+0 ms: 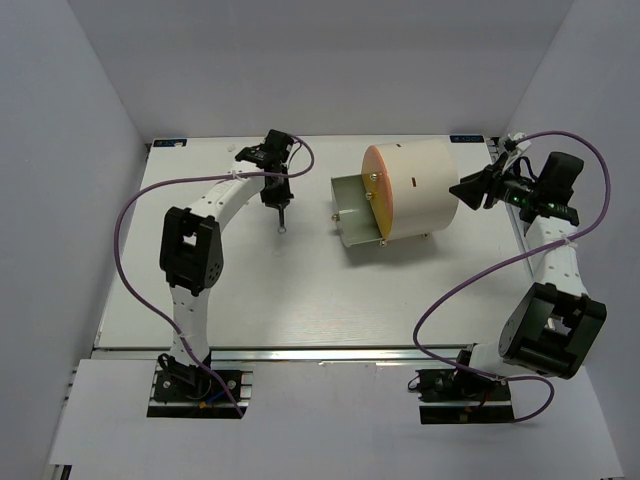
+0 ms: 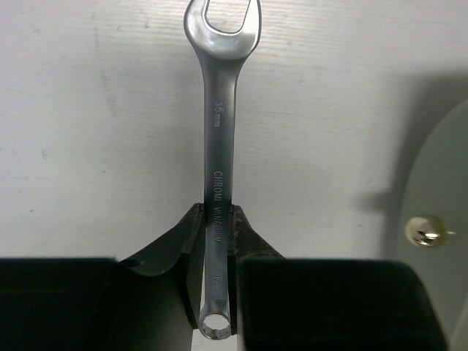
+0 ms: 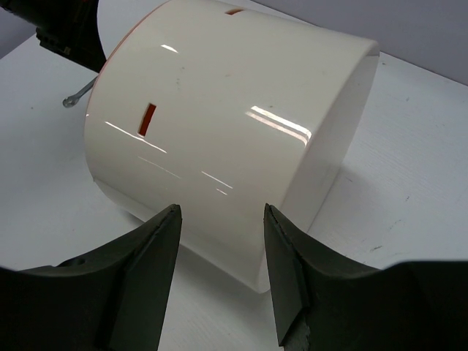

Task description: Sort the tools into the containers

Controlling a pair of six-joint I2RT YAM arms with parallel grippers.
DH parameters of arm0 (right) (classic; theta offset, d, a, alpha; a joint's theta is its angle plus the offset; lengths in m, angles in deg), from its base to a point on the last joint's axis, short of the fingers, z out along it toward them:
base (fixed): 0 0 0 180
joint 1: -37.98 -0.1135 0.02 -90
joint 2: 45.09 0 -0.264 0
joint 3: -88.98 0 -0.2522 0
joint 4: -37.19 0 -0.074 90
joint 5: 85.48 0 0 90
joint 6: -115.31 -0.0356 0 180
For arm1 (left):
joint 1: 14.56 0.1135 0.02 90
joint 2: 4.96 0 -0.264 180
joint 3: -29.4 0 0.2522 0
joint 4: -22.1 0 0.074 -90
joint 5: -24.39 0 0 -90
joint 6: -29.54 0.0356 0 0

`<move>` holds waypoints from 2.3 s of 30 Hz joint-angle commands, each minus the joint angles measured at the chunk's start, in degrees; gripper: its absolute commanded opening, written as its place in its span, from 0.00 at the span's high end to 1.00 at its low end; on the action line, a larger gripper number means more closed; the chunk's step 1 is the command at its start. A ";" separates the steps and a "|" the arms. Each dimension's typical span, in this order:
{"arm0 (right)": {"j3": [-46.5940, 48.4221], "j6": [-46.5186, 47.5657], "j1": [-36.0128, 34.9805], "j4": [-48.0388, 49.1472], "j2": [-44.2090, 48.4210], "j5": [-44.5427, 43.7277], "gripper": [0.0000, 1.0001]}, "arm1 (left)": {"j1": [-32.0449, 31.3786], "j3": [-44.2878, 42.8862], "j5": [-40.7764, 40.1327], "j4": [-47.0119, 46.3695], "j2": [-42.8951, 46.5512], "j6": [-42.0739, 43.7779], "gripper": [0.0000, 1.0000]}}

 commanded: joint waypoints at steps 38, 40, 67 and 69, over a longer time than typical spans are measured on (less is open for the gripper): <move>-2.87 1.49 0.40 0.81 1.65 2.21 0.45 | -13.58 -19.66 11.62 -5.47 -7.65 -15.40 1.00; -2.79 1.49 0.40 0.81 1.65 2.12 0.45 | -13.84 -19.75 12.50 -6.09 -8.35 -15.84 0.97; 4.07 -12.57 0.22 5.73 -3.36 -1.66 0.33 | -3.91 17.95 21.72 -29.44 12.92 -12.50 0.45; 4.77 -12.83 0.22 6.17 -3.27 -1.75 0.33 | -3.91 18.57 24.98 -32.36 11.95 -12.68 0.45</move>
